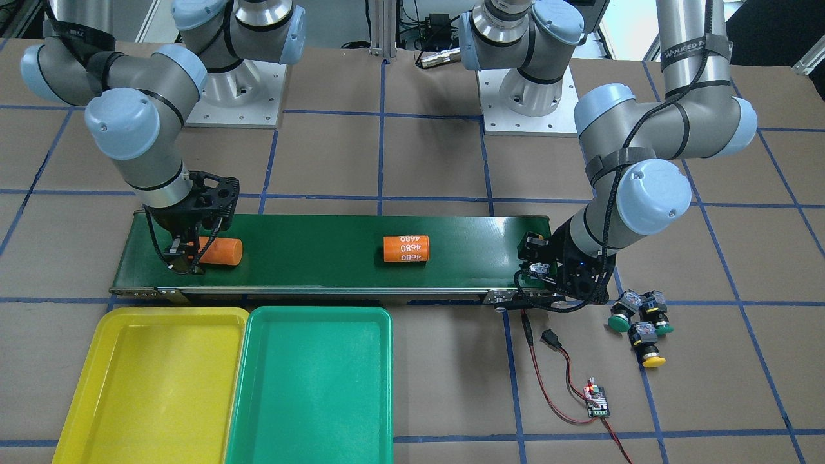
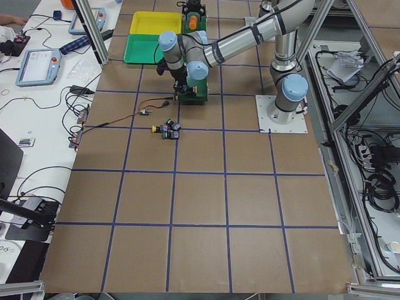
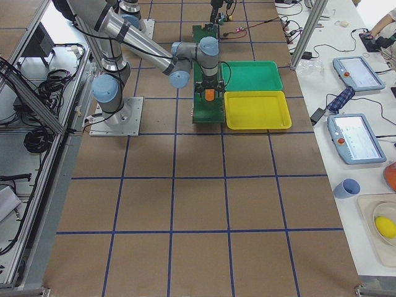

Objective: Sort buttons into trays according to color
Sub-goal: 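Lower battery onto belt with right gripper while left releases button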

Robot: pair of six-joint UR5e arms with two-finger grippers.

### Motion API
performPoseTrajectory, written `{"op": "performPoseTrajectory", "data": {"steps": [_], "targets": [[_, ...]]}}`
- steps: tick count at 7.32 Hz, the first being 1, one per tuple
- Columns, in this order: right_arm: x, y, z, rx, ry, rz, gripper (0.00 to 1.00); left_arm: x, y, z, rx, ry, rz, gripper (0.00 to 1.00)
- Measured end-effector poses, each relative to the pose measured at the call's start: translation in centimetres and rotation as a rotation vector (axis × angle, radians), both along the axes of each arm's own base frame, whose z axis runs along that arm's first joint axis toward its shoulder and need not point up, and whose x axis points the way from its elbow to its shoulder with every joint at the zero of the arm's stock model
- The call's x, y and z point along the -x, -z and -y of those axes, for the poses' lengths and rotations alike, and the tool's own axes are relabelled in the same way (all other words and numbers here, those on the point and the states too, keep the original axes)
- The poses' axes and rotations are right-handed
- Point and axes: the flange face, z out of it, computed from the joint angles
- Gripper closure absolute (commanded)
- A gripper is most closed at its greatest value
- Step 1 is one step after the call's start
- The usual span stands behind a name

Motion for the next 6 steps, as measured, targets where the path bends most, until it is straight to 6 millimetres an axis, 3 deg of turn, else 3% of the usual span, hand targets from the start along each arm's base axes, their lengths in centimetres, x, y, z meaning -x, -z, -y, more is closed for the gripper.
{"op": "performPoseTrajectory", "data": {"steps": [2, 3, 4, 6], "targets": [[-1.5, 0.0, -0.1, 0.002, -0.005, -0.002, 0.0, -0.5, -3.0, 0.8, 0.058, -0.019, 0.02, 0.0], [-1.4, 0.0, 0.1, 0.007, -0.015, -0.01, 0.0, -2.0, -5.2, 1.9, 0.102, -0.037, 0.05, 0.0], [-0.6, 0.0, 0.2, 0.008, -0.025, -0.016, 0.0, -4.9, -6.7, 3.2, 0.132, -0.07, 0.089, 0.0], [3.3, 0.3, 0.6, -0.007, -0.039, -0.022, 0.0, -12.7, -6.2, 4.5, 0.161, -0.082, 0.124, 0.0]]}}
